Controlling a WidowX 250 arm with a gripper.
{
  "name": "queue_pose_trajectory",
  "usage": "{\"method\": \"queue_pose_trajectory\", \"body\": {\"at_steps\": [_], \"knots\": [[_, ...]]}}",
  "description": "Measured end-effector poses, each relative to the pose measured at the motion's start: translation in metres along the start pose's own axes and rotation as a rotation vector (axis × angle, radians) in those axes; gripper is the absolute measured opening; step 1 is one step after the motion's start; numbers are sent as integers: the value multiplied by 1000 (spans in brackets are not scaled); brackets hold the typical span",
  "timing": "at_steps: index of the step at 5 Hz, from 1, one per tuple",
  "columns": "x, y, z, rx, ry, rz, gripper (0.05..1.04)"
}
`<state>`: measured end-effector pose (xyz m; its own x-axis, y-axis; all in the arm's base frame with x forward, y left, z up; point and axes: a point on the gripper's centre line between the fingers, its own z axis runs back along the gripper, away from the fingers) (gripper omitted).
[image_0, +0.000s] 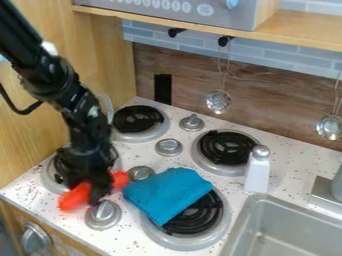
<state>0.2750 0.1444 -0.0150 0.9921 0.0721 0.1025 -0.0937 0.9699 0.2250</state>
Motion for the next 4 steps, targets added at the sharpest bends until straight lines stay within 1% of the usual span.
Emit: {"method": "queue_pose_trajectory", "body": {"at_steps": [1,2,3,4], "knots": [[-5,8,-4,12,11,55,623],[-5,8,-4,16,9,66,575],[-5,8,-4,20,7,74,575],[-12,-4,2,-30,54,109,567]]}}
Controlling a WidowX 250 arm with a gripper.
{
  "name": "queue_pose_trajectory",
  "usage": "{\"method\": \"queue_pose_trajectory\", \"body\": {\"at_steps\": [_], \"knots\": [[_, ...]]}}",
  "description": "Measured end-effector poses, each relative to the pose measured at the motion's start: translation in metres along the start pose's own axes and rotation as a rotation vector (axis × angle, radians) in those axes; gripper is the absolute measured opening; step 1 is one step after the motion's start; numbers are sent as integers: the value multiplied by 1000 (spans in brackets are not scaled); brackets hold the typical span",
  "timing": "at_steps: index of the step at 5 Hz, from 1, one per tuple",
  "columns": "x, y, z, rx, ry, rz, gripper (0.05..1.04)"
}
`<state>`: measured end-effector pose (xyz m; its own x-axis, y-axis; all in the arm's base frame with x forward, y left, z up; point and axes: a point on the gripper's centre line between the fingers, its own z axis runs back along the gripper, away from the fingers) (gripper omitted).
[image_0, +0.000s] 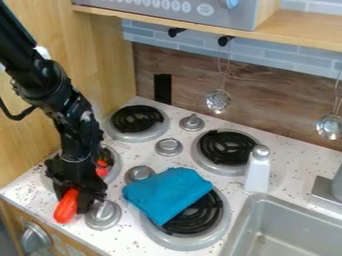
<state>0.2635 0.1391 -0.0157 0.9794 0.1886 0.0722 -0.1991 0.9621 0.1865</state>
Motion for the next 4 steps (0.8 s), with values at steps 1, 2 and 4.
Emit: {"method": "queue_pose_trajectory", "body": {"at_steps": [1,2,4], "knots": [[18,-25,29,-85,-15,43,565],[49,-40,60,-139,-53,67,565],[110,-56,65,-184,-28,115,565]]}}
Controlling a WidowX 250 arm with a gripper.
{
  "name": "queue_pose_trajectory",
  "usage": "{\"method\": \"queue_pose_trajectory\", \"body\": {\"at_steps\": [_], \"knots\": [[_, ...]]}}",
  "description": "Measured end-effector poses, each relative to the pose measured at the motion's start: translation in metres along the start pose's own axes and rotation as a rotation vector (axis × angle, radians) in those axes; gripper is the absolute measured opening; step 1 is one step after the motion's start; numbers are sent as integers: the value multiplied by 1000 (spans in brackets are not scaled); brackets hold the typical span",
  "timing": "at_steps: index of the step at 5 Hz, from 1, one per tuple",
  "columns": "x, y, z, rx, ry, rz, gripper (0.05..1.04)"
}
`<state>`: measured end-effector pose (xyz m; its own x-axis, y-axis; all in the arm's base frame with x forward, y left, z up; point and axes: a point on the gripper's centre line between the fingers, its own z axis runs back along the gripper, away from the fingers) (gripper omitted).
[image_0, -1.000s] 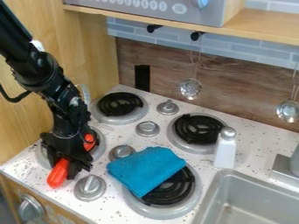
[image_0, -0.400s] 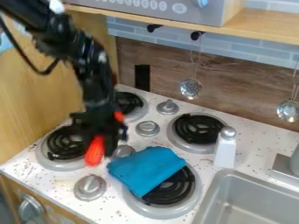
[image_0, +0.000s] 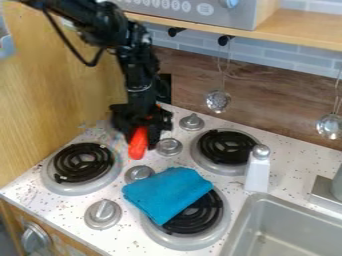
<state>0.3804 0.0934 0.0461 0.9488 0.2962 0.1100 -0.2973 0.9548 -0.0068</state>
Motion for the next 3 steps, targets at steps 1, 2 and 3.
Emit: {"method": "queue_pose_trajectory", "body": {"at_steps": [1,2,3], "knots": [[21,-6,-15,-29,25,39,565],[32,-12,-23,-31,29,69,565],[33,-32,-28,-29,33,49,565]]}}
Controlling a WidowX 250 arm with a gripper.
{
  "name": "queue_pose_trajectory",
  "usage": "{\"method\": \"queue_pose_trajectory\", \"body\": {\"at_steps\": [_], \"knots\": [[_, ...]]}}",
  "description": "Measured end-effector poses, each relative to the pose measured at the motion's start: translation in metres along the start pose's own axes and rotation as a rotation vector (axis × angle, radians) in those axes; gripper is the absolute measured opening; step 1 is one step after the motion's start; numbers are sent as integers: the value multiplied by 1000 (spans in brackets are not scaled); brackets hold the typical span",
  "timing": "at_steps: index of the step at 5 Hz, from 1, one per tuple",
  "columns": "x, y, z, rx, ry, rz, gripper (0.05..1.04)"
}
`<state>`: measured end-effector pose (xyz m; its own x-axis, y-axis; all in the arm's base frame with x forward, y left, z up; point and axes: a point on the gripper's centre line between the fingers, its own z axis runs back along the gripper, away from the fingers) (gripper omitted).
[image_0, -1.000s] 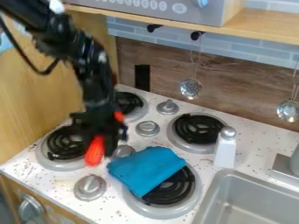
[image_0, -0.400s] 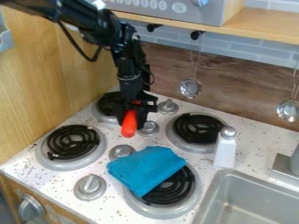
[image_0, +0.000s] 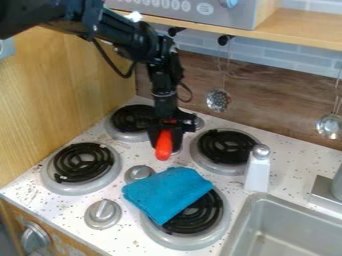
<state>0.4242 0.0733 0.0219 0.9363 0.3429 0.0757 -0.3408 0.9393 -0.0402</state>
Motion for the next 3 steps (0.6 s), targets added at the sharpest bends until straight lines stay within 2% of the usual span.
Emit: {"method": "queue_pose_trajectory", "body": {"at_steps": [1,2,3], "knots": [[0,-9,-8,8,7,-6,565],[3,-17,-11,26,-6,-21,639],[2,-23,-11,76,-18,-39,938]]}}
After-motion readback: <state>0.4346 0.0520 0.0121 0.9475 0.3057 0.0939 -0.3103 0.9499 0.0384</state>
